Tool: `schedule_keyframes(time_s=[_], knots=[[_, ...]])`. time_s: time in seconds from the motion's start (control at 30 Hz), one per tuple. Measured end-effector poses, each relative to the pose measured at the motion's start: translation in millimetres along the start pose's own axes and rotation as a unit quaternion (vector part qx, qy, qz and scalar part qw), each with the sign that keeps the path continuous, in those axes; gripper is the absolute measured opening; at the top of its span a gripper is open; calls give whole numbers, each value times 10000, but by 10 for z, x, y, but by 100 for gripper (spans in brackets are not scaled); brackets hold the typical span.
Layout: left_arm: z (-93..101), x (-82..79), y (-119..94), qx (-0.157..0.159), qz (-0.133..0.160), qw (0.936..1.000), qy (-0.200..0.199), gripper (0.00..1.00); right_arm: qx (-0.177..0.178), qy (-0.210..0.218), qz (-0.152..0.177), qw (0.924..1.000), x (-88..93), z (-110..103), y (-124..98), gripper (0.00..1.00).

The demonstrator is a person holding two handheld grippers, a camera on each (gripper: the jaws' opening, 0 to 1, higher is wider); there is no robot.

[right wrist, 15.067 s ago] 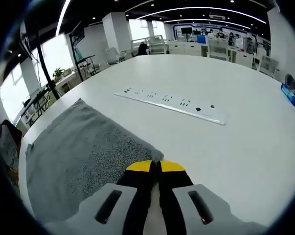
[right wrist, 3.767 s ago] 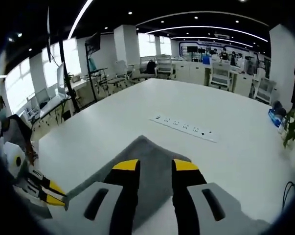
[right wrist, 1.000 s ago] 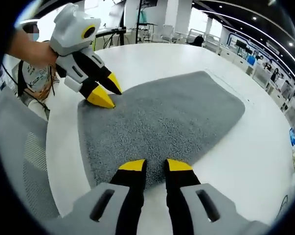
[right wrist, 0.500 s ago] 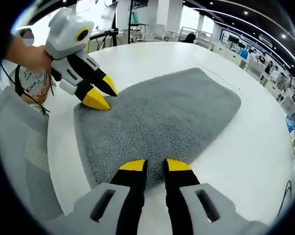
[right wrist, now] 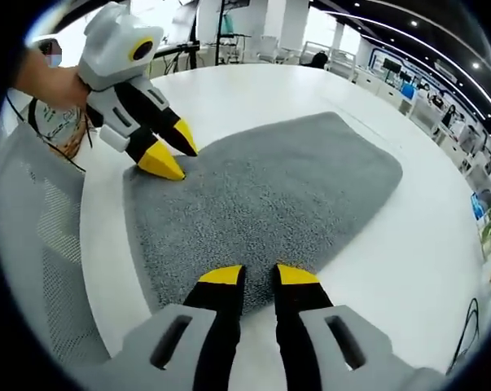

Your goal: Fold the towel on the table until its edges align and the towel forms a compact rectangular stack.

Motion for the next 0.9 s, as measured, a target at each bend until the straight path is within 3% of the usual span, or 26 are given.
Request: schedule_keyframes(time_s=[0.3, 0.5, 0.6, 0.73, 0.83, 0.9], knots=[[264, -71, 62, 59, -163, 9998, 128, 23, 18, -50, 46, 10000, 243, 52, -133, 13], [357, -79, 67, -78, -273, 9995, 126, 23, -16, -40, 100, 9999, 297, 46, -163, 13], [366, -86, 76, -178, -327, 9986, 374, 23, -56, 32, 157, 9999, 305, 49, -162, 13], [360, -122, 80, -220, -473, 9984, 233, 23, -117, 186, 104, 9997, 285, 68, -153, 13], [400, -139, 86, -429, -624, 9961, 447, 23, -157, 330, 126, 9993, 296, 74, -153, 13], [448, -160, 94, -547, -712, 9949, 468, 23, -115, 60, 123, 9998, 298, 58, -147, 13]])
Point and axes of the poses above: the point that each gripper's makers call its tool centre point, and the gripper's own axes: y roughly forward along the fingers, z roughly to its right, x roughly out of its underside, the point moved 9 cm from there along -y, roughly backward along the fingers, and after that the axes turned 9 degrees about -z, right-handed, at the moved point
